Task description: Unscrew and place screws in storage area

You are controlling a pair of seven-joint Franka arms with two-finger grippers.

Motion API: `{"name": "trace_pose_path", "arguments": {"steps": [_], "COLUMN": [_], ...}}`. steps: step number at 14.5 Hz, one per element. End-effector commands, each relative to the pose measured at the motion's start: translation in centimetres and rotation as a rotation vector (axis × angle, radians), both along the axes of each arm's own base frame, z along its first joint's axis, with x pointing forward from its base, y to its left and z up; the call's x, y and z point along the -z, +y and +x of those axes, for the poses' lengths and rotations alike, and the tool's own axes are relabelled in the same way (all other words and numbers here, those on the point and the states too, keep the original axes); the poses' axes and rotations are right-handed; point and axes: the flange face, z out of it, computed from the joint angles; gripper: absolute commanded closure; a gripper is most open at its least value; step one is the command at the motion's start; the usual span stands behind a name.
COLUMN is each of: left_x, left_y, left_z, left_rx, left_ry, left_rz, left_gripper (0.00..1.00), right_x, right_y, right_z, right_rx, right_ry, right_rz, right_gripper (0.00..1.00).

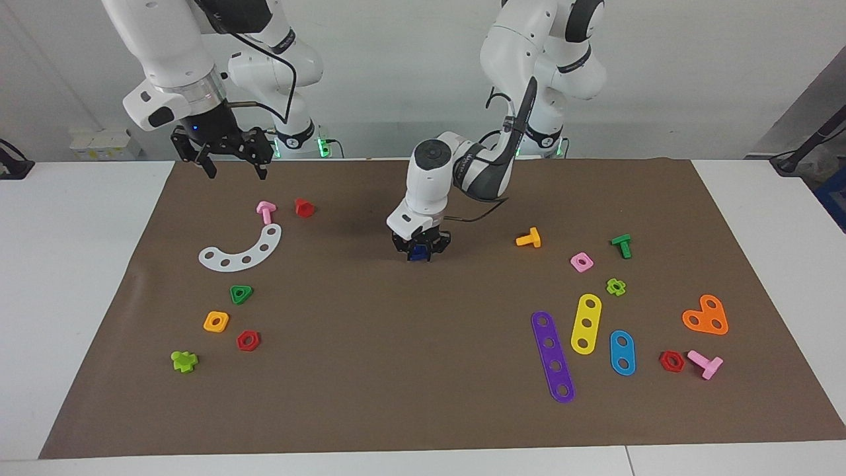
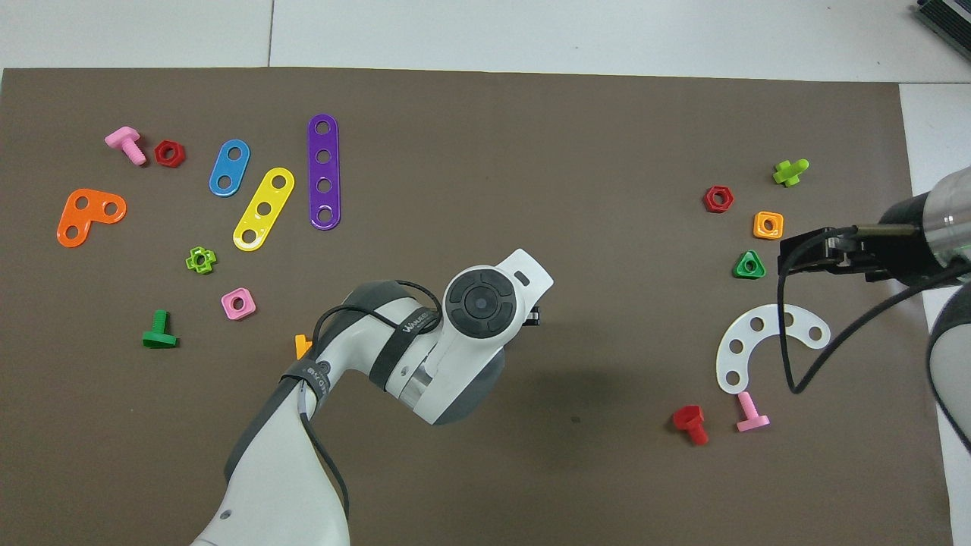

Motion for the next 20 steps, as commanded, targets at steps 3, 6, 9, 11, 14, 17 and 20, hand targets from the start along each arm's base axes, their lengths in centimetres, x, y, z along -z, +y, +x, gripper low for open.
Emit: {"name": "trace_pose_path", "arguments": {"steps": [3,6,9,11,14,17,20], "left_x": [-0.6,-2.7,-4.3,-5.5,-7.4,-7.6,-7.2], "left_y": [0.1,-0.5,-1.2,-1.5,0.2,4.8,11.3], "left_z": [-0.3,0.6,1.5,1.9,4.7,8.4,12.1], "left_rx": [0.018,0.010,-0.014,-0.012,-0.048,-0.076,-0.053], "left_ry": [0.004,0.022,0.045,0.062,0.095,0.089,0.094], "left_rz": [0.031,0.030,0.001,0.011,0.036,0.031,0.027], "left_gripper": [0.80,0.88,0.88,0.88,0.87,0.86,0.86], "right_x": [-0.1,-0.2,-0.3,-0.2,-0.3,-0.4,0.7], "right_y": [0.0,0.1,0.1,0.1,0.3,2.6,4.9], "right_z": [-0.8,-0.8,-0.8,-0.7,-0.7,-0.8,-0.7], "right_rx": [-0.008,-0.008,-0.006,-0.006,-0.009,-0.042,-0.066], "right_ry": [-0.008,-0.011,-0.014,-0.012,-0.014,-0.038,-0.052], "right_rz": [0.004,0.004,0.004,0.004,0.004,0.007,0.010], "right_gripper": [0.00,0.00,0.00,0.00,0.00,0.00,0.00]}}
